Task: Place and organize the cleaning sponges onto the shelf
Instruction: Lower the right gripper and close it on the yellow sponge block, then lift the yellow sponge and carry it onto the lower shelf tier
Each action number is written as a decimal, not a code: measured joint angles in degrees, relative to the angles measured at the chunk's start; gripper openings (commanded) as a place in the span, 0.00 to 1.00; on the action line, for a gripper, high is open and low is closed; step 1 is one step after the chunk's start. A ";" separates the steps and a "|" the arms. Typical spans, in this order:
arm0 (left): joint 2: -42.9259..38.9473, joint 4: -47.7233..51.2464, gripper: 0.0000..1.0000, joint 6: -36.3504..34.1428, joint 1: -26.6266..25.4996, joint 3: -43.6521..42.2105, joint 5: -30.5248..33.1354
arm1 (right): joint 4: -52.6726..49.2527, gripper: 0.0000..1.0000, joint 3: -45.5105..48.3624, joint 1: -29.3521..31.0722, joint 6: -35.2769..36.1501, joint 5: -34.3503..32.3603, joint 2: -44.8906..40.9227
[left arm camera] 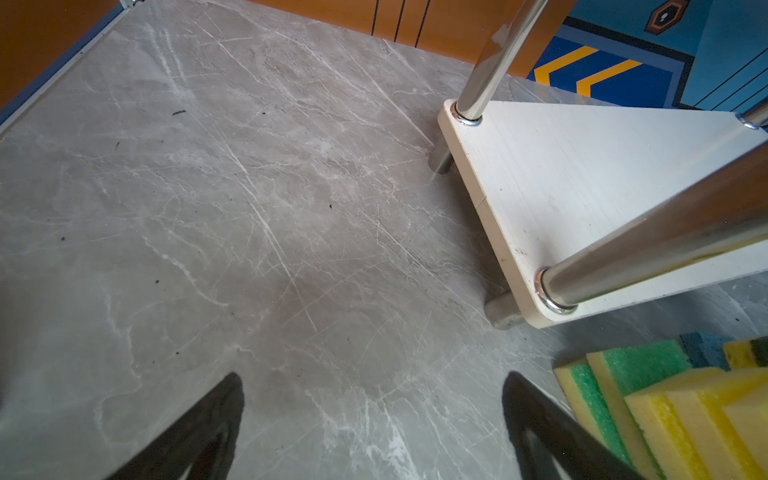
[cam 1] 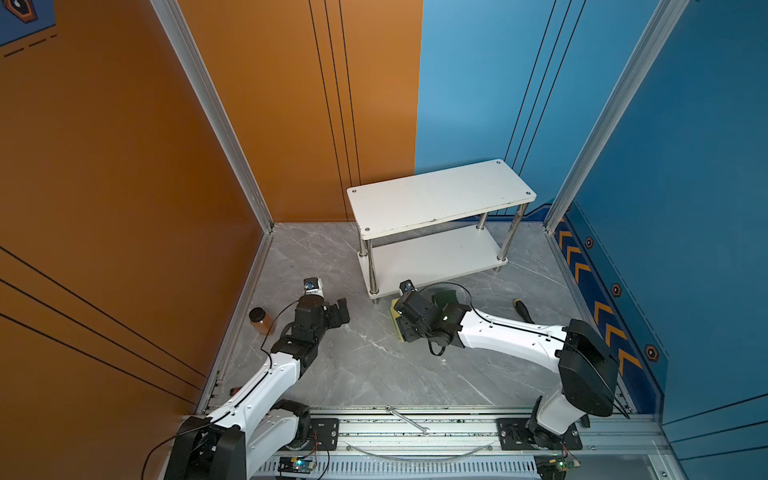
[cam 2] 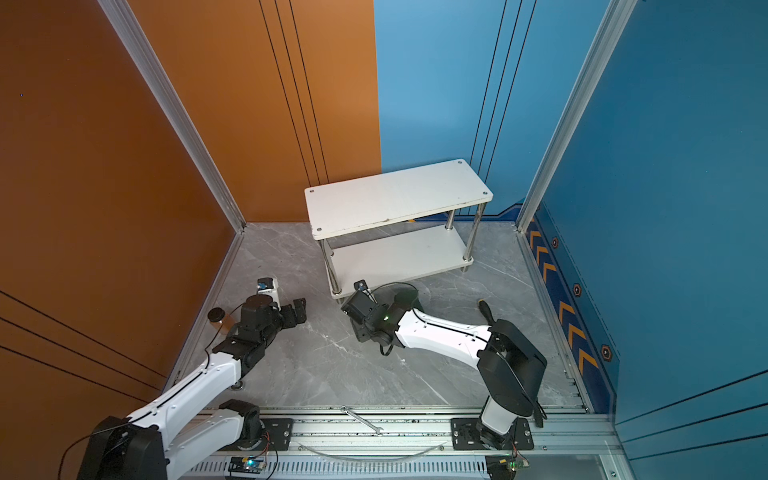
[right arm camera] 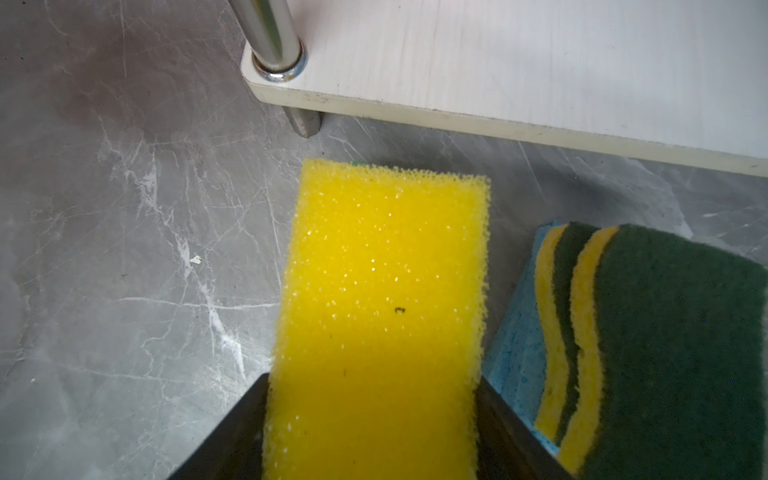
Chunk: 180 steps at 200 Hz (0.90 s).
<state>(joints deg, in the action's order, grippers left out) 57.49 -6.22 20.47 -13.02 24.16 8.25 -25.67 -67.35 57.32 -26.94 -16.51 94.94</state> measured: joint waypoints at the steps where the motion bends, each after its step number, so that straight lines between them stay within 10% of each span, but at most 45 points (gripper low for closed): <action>1: 0.00 0.00 0.98 0.00 0.00 0.00 0.00 | 0.00 0.62 0.00 0.00 -0.04 -0.04 0.00; 180: 2.32 0.07 0.97 0.20 0.00 1.57 0.02 | 0.31 0.54 1.57 -4.74 2.25 5.88 -3.52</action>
<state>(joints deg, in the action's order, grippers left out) 59.81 -6.15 20.67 -13.02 25.74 8.27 -25.36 -65.78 52.58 -24.69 -10.63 91.42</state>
